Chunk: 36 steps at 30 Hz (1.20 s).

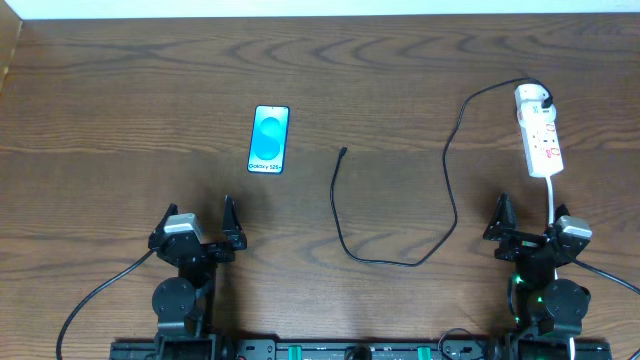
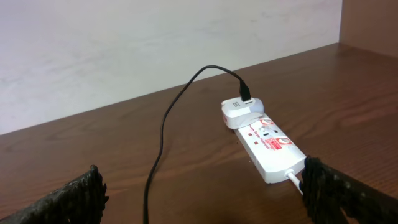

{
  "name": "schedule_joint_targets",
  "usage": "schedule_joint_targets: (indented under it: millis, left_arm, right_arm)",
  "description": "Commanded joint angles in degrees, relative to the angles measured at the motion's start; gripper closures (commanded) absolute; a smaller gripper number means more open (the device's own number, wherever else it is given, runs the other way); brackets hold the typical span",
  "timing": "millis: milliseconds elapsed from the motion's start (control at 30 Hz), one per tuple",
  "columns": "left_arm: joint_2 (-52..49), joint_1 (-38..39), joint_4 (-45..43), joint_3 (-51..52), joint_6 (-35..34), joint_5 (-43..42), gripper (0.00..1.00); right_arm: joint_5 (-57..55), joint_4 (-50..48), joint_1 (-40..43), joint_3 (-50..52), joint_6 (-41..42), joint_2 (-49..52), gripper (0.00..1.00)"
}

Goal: Plug charger to phone and switch on socket

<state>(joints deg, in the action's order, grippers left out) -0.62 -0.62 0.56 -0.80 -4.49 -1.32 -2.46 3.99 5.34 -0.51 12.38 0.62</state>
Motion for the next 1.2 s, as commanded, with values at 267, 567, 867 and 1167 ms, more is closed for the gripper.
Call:
schedule_joint_targets:
  millis: [267,567,867,1167]
  left_arm:
    - [-6.14,0.22,-1.36,-3.52,0.20,0.92,0.01]
    - [-27.71,0.22,-0.61,-19.04,0.94,-1.38,0.01]
    - [-60.87,0.24,20.35,-53.22,2.32,-10.32,0.01]
    - [-93.20,5.25,50.10,-94.23,4.09,-9.40,0.01]
  right_arm:
    - [-0.61,0.04,-0.24,0.17,-0.66,-0.28,0.01]
    - [-0.61,0.04,-0.24,0.17,-0.66,-0.28,0.01]
    - [-0.61,0.04,-0.24,0.17,-0.66,-0.28,0.01]
    - [-0.61,0.04,-0.24,0.17,-0.66,-0.28,0.01]
